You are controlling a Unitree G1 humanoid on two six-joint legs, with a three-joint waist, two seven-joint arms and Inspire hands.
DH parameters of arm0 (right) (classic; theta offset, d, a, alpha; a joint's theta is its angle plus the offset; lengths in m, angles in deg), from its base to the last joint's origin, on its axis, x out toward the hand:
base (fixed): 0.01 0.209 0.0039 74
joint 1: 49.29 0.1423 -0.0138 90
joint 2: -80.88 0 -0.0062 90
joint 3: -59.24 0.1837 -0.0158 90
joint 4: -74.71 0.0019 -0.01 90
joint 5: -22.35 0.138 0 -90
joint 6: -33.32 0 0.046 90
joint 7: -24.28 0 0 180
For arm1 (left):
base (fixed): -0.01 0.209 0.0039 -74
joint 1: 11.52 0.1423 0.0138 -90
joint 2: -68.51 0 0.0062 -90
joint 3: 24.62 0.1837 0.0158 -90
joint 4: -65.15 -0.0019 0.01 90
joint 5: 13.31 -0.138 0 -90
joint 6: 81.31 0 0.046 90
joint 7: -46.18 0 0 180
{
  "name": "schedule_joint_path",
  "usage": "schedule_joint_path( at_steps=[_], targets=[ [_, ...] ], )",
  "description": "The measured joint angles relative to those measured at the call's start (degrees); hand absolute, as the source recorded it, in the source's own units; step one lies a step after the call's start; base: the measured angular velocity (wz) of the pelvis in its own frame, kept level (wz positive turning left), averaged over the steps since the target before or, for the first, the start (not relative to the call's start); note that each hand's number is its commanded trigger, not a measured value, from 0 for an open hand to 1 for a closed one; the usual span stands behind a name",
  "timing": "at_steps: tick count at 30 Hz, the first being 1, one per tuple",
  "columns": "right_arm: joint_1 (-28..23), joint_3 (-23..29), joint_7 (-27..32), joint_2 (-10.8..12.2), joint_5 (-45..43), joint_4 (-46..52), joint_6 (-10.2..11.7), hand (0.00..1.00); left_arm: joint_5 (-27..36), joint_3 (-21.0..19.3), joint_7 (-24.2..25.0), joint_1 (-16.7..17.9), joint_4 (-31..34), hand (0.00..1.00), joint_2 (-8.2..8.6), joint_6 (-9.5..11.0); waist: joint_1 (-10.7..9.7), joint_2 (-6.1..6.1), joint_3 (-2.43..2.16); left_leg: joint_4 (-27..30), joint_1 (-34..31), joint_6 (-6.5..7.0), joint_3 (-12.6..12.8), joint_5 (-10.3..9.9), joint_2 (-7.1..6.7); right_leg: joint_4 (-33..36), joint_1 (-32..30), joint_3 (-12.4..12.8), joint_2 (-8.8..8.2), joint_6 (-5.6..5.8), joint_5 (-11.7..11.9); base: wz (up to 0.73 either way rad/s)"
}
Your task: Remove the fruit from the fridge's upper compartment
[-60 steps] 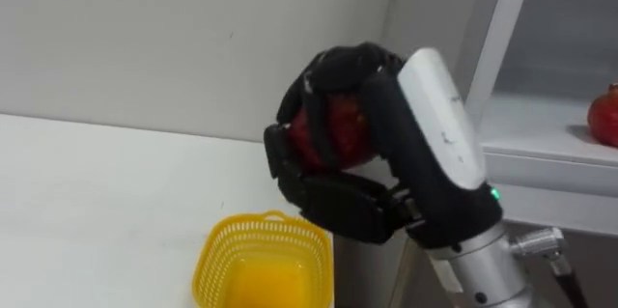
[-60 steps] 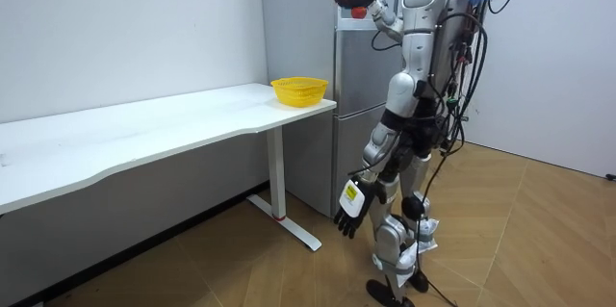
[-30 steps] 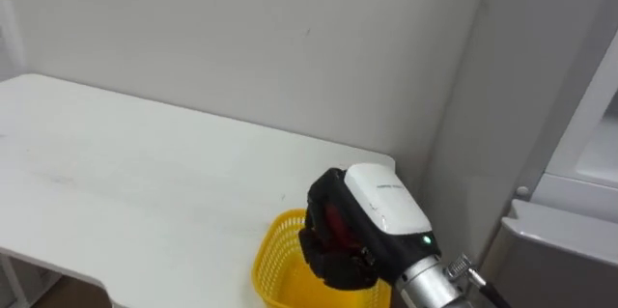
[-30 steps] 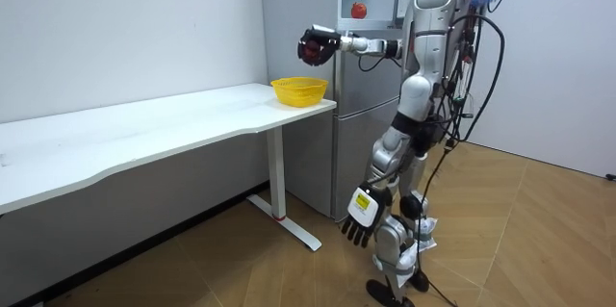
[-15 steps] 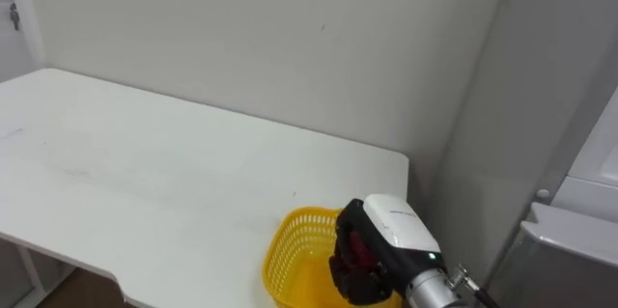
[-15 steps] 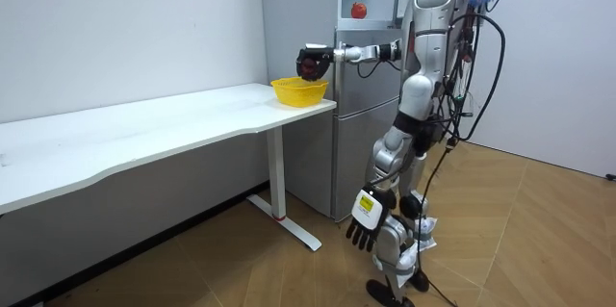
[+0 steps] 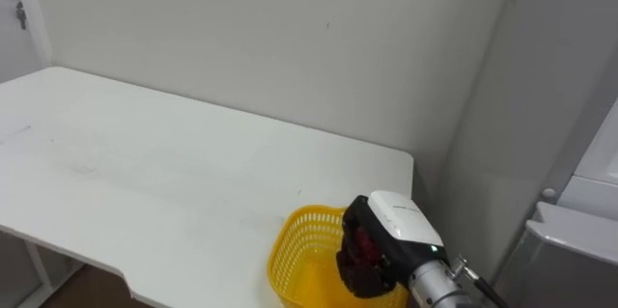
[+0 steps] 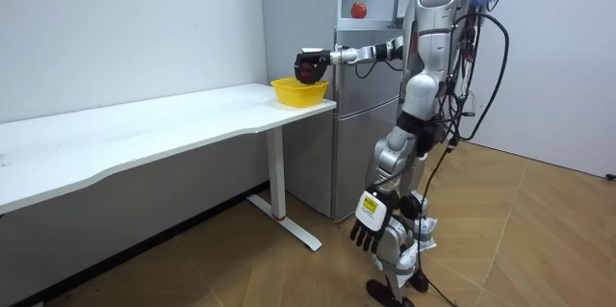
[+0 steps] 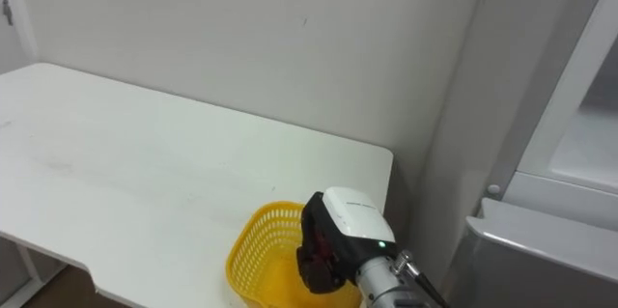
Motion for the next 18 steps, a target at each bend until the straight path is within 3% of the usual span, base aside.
schedule_joint_path(
  at_steps=[1,2,3,18],
  targets=[
    [0.0,0.0,0.0,0.18,-0.11,-0.32,0.0,0.67,0.0,0.0,0.43,0.1,0.0,0.0,0.01,-0.04,0.01,0.11,-0.03,0.11,-0.02,0.0,0.0,0.0,-0.02,0.0,0.03,-0.04,-0.01,0.0,0.0,0.0],
    [0.01,0.0,0.0,0.26,-0.13,-0.5,0.0,0.1,0.0,0.0,0.51,0.13,0.0,0.0,0.03,-0.05,0.03,0.12,-0.05,0.17,-0.03,0.0,-0.02,0.0,-0.03,0.01,0.06,-0.05,-0.03,0.0,0.0,0.0],
    [0.01,0.0,0.0,0.47,-0.13,-0.67,-0.15,0.0,0.02,0.0,0.67,0.19,0.0,0.0,0.03,-0.06,0.16,0.1,-0.06,0.3,-0.1,0.0,-0.07,0.0,-0.05,0.04,0.07,-0.05,-0.04,0.0,0.0,0.0],
    [0.02,0.0,0.09,2.02,-0.09,-0.68,-0.63,0.0,-0.01,-0.01,0.92,-0.85,0.0,0.0,0.04,-0.16,0.23,0.28,0.06,0.82,-0.45,0.39,-0.11,0.27,-0.63,0.07,0.1,0.15,-0.53,0.03,0.0,0.0]
  ],
)
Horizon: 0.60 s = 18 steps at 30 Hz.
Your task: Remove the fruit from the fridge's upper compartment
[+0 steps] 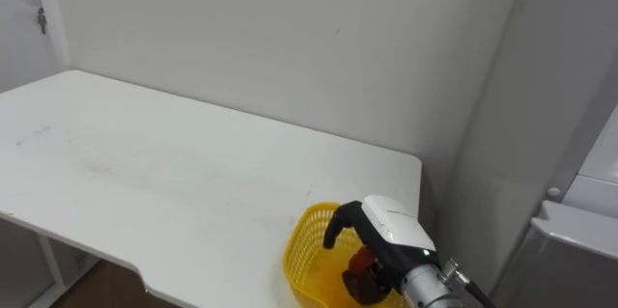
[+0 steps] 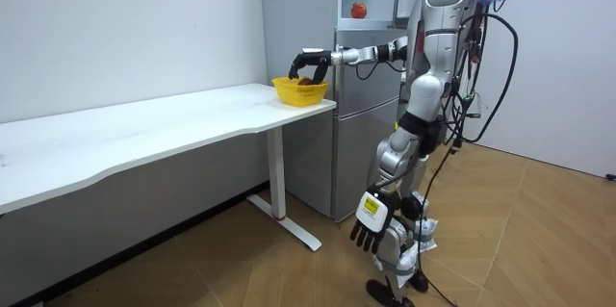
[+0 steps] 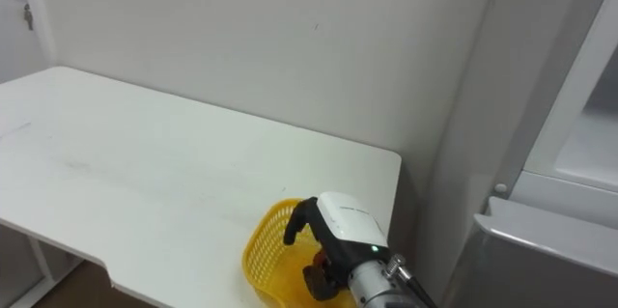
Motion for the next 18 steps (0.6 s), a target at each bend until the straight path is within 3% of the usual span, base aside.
schedule_joint_path(
  at_steps=[18],
  targets=[
    [0.18,0.0,0.08,0.05,0.45,0.0,0.0,0.0,0.01,0.0,-0.22,-0.25,0.02,0.0,0.01,-0.11,1.14,0.25,0.01,-0.03,0.03,0.03,-0.04,0.02,-0.01,-0.01,-0.03,-0.01,-0.03,0.01,0.0,0.0]
  ],
)
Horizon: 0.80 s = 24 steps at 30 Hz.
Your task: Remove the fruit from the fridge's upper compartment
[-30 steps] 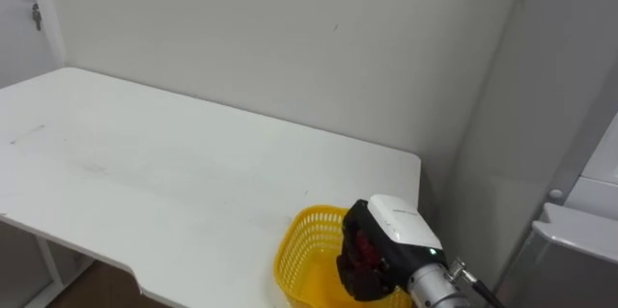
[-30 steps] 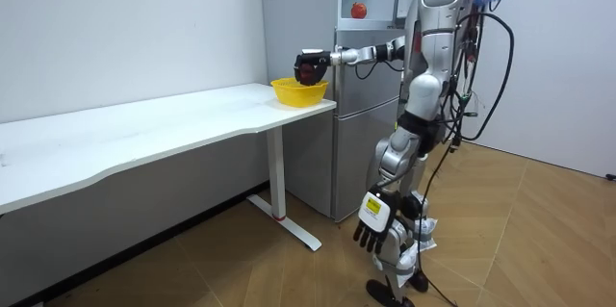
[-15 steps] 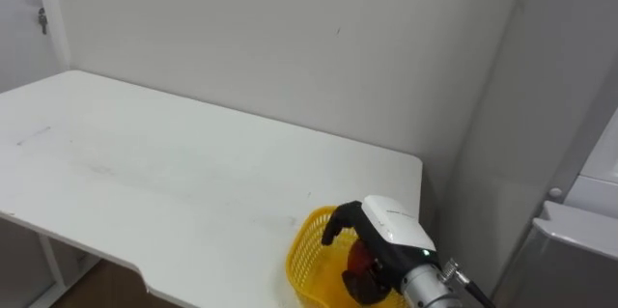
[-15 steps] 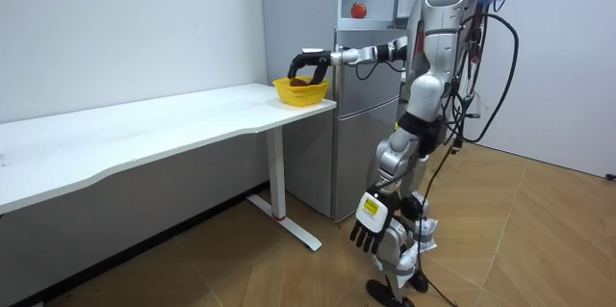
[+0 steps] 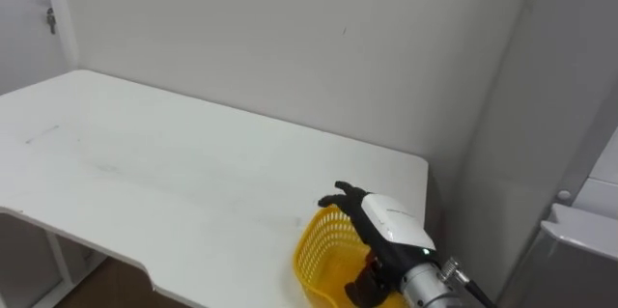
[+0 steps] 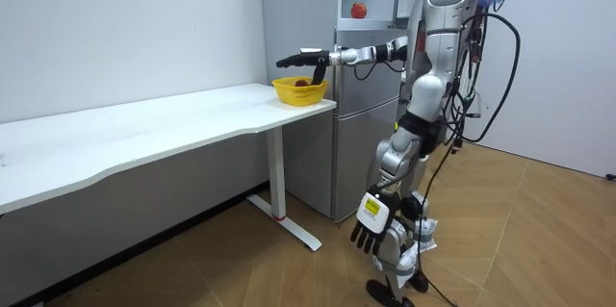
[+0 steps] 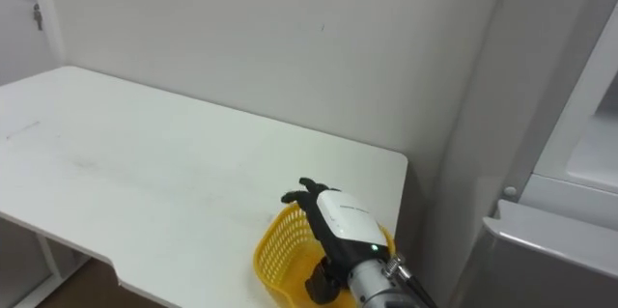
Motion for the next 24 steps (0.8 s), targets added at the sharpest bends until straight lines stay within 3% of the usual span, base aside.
schedule_joint_path(
  at_steps=[18,24],
  targets=[
    [0.02,0.36,0.51,0.05,0.61,1.54,0.02,0.0,-0.69,-0.03,-0.35,0.22,0.01,0.0,0.25,-0.43,-0.03,0.37,-0.06,-0.03,0.0,0.0,0.0,0.0,0.0,0.0,0.0,-0.1,0.0,0.02,-0.01,0.0],
    [0.06,0.37,0.66,0.34,2.14,6.6,0.01,0.0,-1.5,0.03,-0.57,0.18,0.44,0.0,0.82,-0.85,-0.19,0.92,-0.4,-0.01,-0.09,0.0,0.04,0.0,-0.01,0.05,-0.11,-0.01,-0.05,0.02,-0.01,0.0]
  ],
)
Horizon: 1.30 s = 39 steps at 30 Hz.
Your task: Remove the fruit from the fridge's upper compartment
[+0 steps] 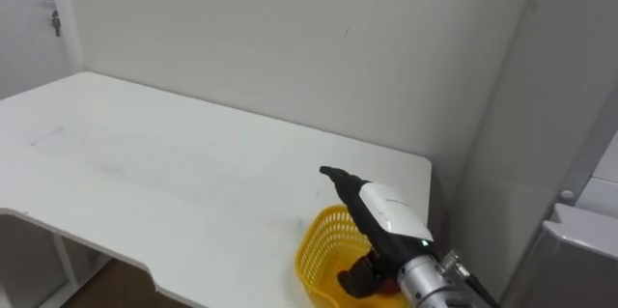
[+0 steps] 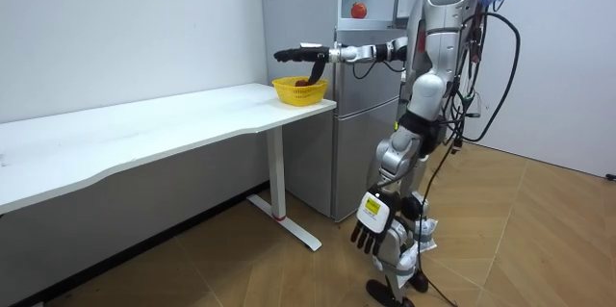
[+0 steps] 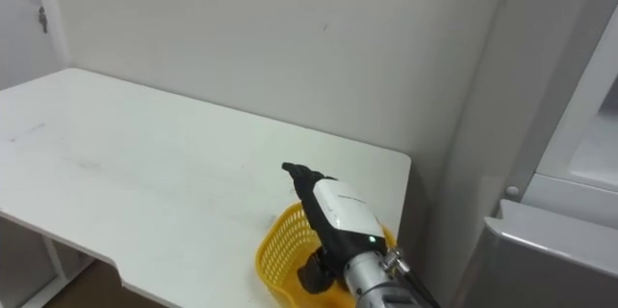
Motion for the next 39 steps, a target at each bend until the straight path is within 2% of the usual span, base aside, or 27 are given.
schedule_joint_path(
  at_steps=[2,5,12,14,16,21,24,26,28,32,35,39],
  targets=[
    [0.12,0.04,0.42,0.0,0.43,1.52,0.04,0.0,-0.02,0.04,-0.05,0.01,0.03,0.0,0.02,-0.05,-0.18,0.24,-0.38,-0.05,0.1,0.0,0.07,0.0,0.01,0.01,0.0,0.03,-0.02,0.0,0.0,0.0],
    [0.13,0.29,1.56,-0.02,3.6,4.63,0.07,0.0,-0.02,0.1,-0.89,0.11,0.26,0.0,0.03,-0.03,-0.62,0.47,-0.5,-0.04,0.21,0.05,0.29,0.03,0.02,-0.02,0.1,0.2,-0.03,0.02,-0.01,-0.01],
    [0.13,2.22,2.48,0.58,8.27,11.98,0.8,0.0,0.11,0.04,-1.12,0.3,0.33,0.0,0.06,0.13,-3.16,0.94,-0.33,-0.05,0.82,0.05,1.27,0.02,0.18,-0.01,0.35,1.77,0.16,0.07,0.03,-0.08],
    [0.13,3.33,2.94,0.49,9.49,14.9,1.37,0.0,0.59,0.1,-1.21,0.42,0.32,0.0,0.11,0.25,-3.44,1.2,-0.22,-0.21,1.06,0.05,1.87,0.02,0.29,-0.01,0.29,2.66,0.28,0.06,0.06,-0.18],
    [0.07,3.94,4.19,0.52,11.48,17.22,2.7,0.0,1.29,0.1,-1.77,1.22,0.31,0.0,0.15,0.8,-4.74,1.62,-0.08,-0.58,1.99,0.06,2.17,0.02,0.3,-0.02,0.88,3.02,0.31,0.07,0.07,-0.09],
    [-1.06,4.35,4.35,0.61,15.09,23.21,2.84,0.0,1.25,0.03,-2.44,1.67,-0.03,0.0,0.51,0.96,-6.15,1.93,-0.07,-1.04,2.34,0.02,3.73,0.0,0.78,0.06,0.48,4.61,0.71,-0.01,0.32,-0.16],
    [-2.43,4.41,5.03,0.56,16.9,27.23,3.04,0.0,1.65,0.05,-2.7,1.69,-0.33,0.0,1.04,0.96,-7.38,2.18,-0.35,-1.24,2.3,0.02,3.87,0.01,0.82,0.1,0.27,4.79,0.75,-0.01,0.33,-0.03],
    [-3.41,4.42,5.6,0.55,17.63,28.53,4.09,0.0,2.14,0.17,-3.42,1.68,-1.02,0.0,1.35,1.15,-7.88,2.29,-0.75,-1.5,2.53,0.02,4.43,0.01,0.91,0.16,0.17,5.17,0.78,-0.01,0.33,-0.11],
    [-5.36,4.51,6.28,0.36,18.08,30.45,4.59,0.0,2.31,0.26,-4.36,1.71,-1.81,0.0,1.4,1.32,-8.34,2.11,-1.04,-1.76,2.94,0.02,5.16,0.01,1.01,0.18,0.22,6.07,0.89,-0.01,0.33,-0.18],
    [-10.78,5.94,6.77,0.41,19.21,34.2,5.31,0.0,2.36,0.26,-5.26,2.72,-2.51,0.0,1.45,2.25,-10.72,1.99,-1.08,-2.04,3.55,0.12,5.28,-0.07,0.99,0.09,0.73,6.39,0.91,0.07,0.37,-0.02],
    [-14.87,9.55,8.39,0.4,23.09,37.44,6.84,0.0,2.38,0.29,-6.86,2.83,-4.07,0.0,2.32,2.9,-11.73,2.13,-0.97,-2.15,3.71,0.16,6.3,-0.09,1.07,0.07,0.55,7.82,1.07,0.21,0.51,-0.15],
    [-19.82,14.29,11.95,0.42,24.39,39.41,9.61,0.0,2.94,0.89,-8.15,3.18,-5.75,0.0,2.81,3.97,-14.3,2.67,-0.78,-2.13,3.58,0.19,6.85,-0.09,1.14,0.27,0.07,9.07,1.3,0.19,0.76,-0.1]
  ],
)
